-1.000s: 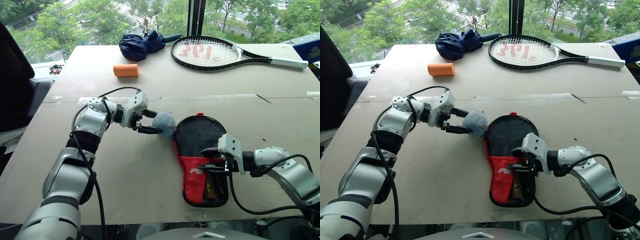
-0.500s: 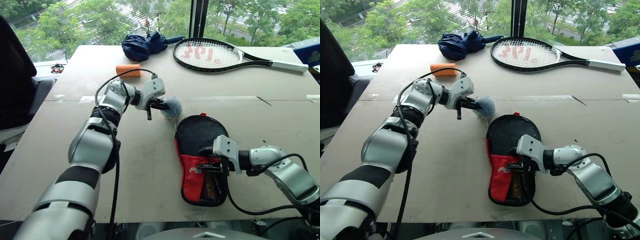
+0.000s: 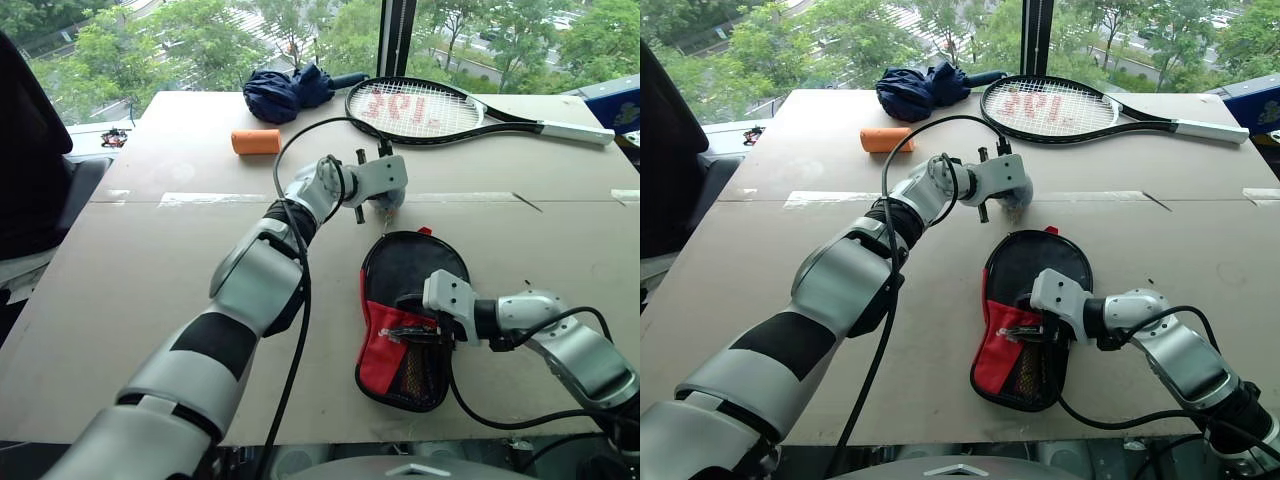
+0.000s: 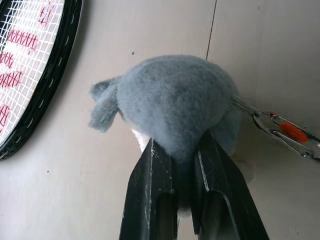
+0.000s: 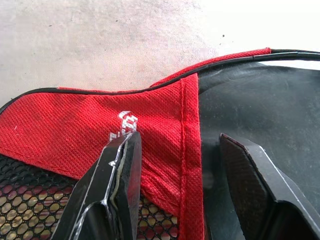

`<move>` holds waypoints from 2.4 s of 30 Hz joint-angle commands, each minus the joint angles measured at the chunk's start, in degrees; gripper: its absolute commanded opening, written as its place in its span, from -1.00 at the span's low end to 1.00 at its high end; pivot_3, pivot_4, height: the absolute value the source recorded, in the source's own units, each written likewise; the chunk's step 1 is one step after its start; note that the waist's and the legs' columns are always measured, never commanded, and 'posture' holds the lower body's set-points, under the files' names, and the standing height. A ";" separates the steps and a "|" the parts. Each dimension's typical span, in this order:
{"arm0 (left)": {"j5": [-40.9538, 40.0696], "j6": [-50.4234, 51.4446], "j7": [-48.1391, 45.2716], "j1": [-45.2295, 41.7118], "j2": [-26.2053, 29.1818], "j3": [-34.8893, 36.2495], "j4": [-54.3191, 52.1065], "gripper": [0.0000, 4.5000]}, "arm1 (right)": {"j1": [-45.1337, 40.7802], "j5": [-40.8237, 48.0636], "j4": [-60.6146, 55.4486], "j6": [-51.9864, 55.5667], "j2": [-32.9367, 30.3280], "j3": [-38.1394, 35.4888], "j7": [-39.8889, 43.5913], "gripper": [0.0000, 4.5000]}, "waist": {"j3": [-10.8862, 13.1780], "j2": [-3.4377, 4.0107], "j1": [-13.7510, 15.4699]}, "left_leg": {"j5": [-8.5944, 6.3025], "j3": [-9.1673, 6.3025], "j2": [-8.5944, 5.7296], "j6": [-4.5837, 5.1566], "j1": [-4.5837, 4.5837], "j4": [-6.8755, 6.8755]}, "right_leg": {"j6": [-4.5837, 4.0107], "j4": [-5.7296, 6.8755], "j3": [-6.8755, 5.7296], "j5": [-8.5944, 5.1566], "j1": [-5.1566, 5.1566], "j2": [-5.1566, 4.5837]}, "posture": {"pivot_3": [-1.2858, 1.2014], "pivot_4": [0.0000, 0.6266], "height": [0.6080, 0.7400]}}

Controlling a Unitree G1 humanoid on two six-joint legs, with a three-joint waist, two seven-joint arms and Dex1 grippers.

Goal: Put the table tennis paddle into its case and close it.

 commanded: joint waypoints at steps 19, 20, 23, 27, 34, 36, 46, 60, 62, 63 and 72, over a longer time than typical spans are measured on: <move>3.48 -9.80 15.64 -3.93 -16.60 0.93 -1.16 -0.99 | 3.17 -3.30 2.85 3.88 -0.87 4.56 -0.13 0.09 | -0.01 0.03 1.19 | 0.00 0.02 -0.09 0.01 -0.02 0.02 | 0.05 -0.02 0.03 0.02 0.00 -0.07 | 0.03 -0.52 1.00; 2.75 -10.47 14.87 -3.73 -17.39 1.57 -1.25 -0.99 | 3.16 -3.26 2.87 3.90 -0.81 4.54 -0.16 0.09 | -0.01 0.03 1.20 | -0.01 0.01 -0.09 0.01 -0.02 0.02 | 0.05 -0.03 0.03 0.02 0.00 -0.08 | 0.03 -0.52 1.00; -0.95 -13.54 8.92 -2.53 -20.39 4.65 -1.78 -0.99 | 3.34 -3.15 2.79 3.89 -0.73 4.36 -0.30 0.09 | -0.02 0.03 1.21 | 0.00 0.02 -0.11 0.01 -0.03 0.02 | 0.05 -0.03 0.02 0.02 0.00 -0.10 | 0.03 -0.52 1.00; -4.25 -16.74 -0.99 -0.32 -23.28 6.35 -2.26 -0.99 | 3.73 -3.04 2.64 3.86 -0.71 4.08 -0.57 0.09 | -0.06 0.10 1.20 | 0.00 0.01 -0.11 0.01 -0.03 0.02 | 0.05 -0.03 0.00 0.02 0.00 -0.11 | 0.03 -0.52 1.00; -9.15 -18.06 -24.62 5.20 -25.97 6.85 -2.98 -0.99 | 4.26 -2.88 2.40 3.86 -0.50 3.83 -1.00 0.09 | -0.11 0.19 1.14 | 0.00 0.00 -0.12 0.01 -0.02 0.01 | 0.05 -0.05 -0.04 0.02 0.01 -0.11 | 0.03 -0.52 1.00; -10.37 -17.61 -29.08 5.96 -26.14 6.93 -3.43 -0.99 | 4.41 -2.90 2.47 3.74 -0.49 3.84 -1.02 0.09 | -0.12 0.21 1.13 | 0.00 -0.01 -0.12 0.01 -0.02 0.01 | 0.05 -0.06 -0.06 0.02 0.01 -0.10 | 0.03 -0.52 1.00; -12.22 -12.50 -25.68 3.91 -23.87 8.30 -3.89 -0.63 | 3.78 -3.14 3.74 2.74 -0.12 3.52 -0.54 0.09 | -0.15 0.25 1.07 | 0.00 -0.03 -0.12 0.02 -0.01 0.02 | 0.05 -0.05 -0.02 0.02 0.02 -0.09 | 0.03 -0.52 1.00; -28.19 -5.38 -49.29 2.63 -9.66 19.32 -14.58 -0.14 | 8.47 1.77 3.33 -6.71 -2.44 -7.17 2.85 0.09 | -0.16 0.29 0.99 | -0.01 -0.01 -0.14 0.02 -0.04 0.11 | 0.05 -0.04 -0.08 0.02 0.03 -0.10 | 0.03 -0.52 1.00; -27.95 -3.84 -54.09 7.41 -6.23 16.54 -19.71 -0.14 | 9.78 3.26 2.87 -7.15 -3.79 -10.24 3.71 0.09 | -0.25 0.43 0.81 | -0.01 -0.02 -0.13 0.02 -0.03 0.11 | 0.05 -0.04 -0.08 0.02 0.03 -0.06 | 0.03 -0.52 1.00; -28.28 -2.12 -55.51 11.03 -3.96 13.94 -23.81 -0.14 | 10.50 4.06 2.90 -7.90 -4.54 -12.10 4.46 0.09 | -0.34 0.59 0.62 | -0.01 -0.02 -0.12 0.02 -0.01 0.09 | 0.05 -0.04 -0.06 0.02 0.03 -0.06 | 0.03 -0.52 1.00; -27.04 8.56 -48.74 32.61 2.69 5.09 -49.15 -0.14 | 12.13 15.45 2.56 -4.86 -7.93 -27.69 8.54 0.09 | -0.28 0.66 1.30 | -0.04 -0.11 -0.11 0.08 -0.16 0.32 | 0.06 -0.06 -0.03 0.03 0.07 -0.11 | 0.03 -0.52 1.00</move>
